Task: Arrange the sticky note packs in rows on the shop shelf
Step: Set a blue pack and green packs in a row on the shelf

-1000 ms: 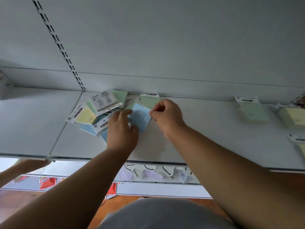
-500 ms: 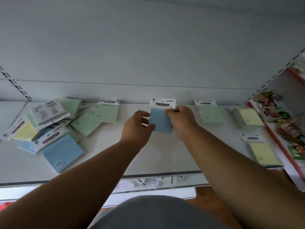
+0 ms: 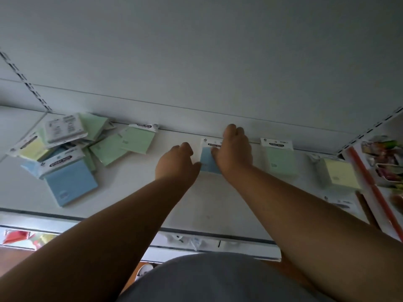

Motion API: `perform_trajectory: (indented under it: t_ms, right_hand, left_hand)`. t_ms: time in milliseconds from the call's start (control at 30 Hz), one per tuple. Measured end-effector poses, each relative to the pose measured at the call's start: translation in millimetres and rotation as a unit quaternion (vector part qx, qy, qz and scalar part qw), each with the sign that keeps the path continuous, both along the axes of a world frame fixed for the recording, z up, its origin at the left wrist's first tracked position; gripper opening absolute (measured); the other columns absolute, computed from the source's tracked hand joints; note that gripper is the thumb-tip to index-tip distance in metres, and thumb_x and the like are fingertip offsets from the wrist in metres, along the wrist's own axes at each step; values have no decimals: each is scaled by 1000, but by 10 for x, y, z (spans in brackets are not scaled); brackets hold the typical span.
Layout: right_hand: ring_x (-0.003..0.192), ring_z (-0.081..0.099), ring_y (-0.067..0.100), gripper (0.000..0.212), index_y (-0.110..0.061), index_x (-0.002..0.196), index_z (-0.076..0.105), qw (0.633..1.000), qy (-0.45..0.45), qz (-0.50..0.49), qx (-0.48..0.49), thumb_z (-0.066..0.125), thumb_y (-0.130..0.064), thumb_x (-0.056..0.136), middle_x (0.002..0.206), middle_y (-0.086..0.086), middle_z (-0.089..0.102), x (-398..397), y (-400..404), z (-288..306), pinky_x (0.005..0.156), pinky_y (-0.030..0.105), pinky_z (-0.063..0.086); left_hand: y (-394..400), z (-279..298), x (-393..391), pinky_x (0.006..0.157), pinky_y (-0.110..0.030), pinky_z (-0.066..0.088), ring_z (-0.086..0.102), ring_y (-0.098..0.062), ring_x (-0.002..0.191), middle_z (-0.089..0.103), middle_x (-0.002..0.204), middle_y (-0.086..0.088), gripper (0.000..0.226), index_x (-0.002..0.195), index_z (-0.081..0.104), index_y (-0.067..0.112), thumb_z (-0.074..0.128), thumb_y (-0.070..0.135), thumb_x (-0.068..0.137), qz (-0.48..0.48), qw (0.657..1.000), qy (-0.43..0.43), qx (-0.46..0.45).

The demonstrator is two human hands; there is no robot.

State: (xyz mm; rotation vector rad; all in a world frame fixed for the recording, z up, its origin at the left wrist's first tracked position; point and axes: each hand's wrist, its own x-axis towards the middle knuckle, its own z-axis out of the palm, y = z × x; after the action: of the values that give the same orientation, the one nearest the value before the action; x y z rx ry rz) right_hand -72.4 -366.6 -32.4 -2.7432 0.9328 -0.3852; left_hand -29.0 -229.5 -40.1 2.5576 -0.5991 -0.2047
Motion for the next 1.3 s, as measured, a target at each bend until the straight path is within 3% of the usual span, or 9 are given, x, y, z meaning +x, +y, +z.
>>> perform_trajectory:
  t_ms: [167, 300, 433, 533, 633, 733, 833, 1000, 1300]
  right_hand:
    - [90, 60, 23, 17, -16, 95, 59, 970, -53, 70, 227, 64, -29, 85, 96, 2, 64, 252, 568, 22, 72, 27, 41]
    - [88, 65, 27, 29, -16, 106, 64, 917, -27, 25, 397, 63, -28, 80, 99, 7, 69, 696, 1024, 26, 77, 31, 51]
    - [51, 55, 24, 12, -10, 93, 64, 841, -74, -66, 533, 63, -15, 82, 77, 15, 62, 1019, 1326, 82, 47, 29, 46]
    - [49, 55, 23, 10, -8, 90, 66, 837, -126, -121, 519, 65, -13, 81, 74, 14, 63, 1057, 1384, 127, 51, 31, 46]
    - [55, 56, 22, 3, -12, 84, 66, 831, -153, -122, 520, 64, -14, 84, 79, 13, 63, 914, 1347, 164, 52, 30, 48]
    - [70, 61, 24, 14, -22, 69, 60, 873, -165, -116, 444, 61, -20, 83, 83, 7, 67, 607, 1201, 177, 65, 39, 56]
    - [77, 64, 27, 7, -25, 71, 60, 891, -178, -145, 392, 63, -23, 77, 84, 3, 68, 236, 1012, 205, 76, 48, 58]
    - [86, 64, 24, 13, -22, 94, 62, 911, -191, -181, 318, 64, -23, 81, 89, -4, 63, -313, 658, 283, 78, 38, 55]
    - [83, 65, 24, 15, -12, 91, 72, 955, -130, -182, 194, 64, -23, 83, 85, 2, 69, -1025, -420, 399, 70, 28, 48]
  left_hand:
    - [570, -1, 239, 91, -37, 44, 53, -29, 113, 52, 128, -9, 44, 123, 53, 17, 63, 34, 84, 103, 993, -33, -41]
    - [1007, 129, 582, 108, -40, 30, 38, -34, 129, 48, 138, -13, 59, 137, 40, 13, 55, 32, 83, 122, 991, -20, 50]
    - [1228, 151, 770, 106, -41, 32, 35, -32, 134, 53, 138, -8, 61, 141, 38, 18, 53, 30, 83, 83, 993, 26, 74]
    - [1350, 120, 828, 101, -37, 39, 47, -28, 124, 62, 126, -2, 50, 133, 49, 21, 57, 28, 84, 49, 999, 16, 13]
    - [1389, 95, 785, 79, -27, 49, 64, -16, 95, 66, 114, 0, 30, 115, 62, 24, 62, 24, 85, 30, 991, 63, -115]
    - [1265, 113, 654, 55, -20, 46, 62, -8, 67, 68, 102, -1, 22, 99, 63, 31, 64, 16, 83, 30, 971, 114, -207]
    - [1016, 153, 495, 41, -9, 36, 57, 0, 60, 65, 97, 0, 23, 93, 65, 31, 65, 12, 83, -25, 975, 100, -197]
    - [592, 202, 172, 57, -14, 42, 62, -1, 70, 64, 102, 8, 28, 99, 64, 32, 66, 11, 80, -122, 971, 103, -178]
    - [-511, 285, -418, 63, -8, 39, 58, 4, 68, 65, 103, 9, 28, 106, 68, 25, 65, 11, 82, -167, 968, 89, -166]
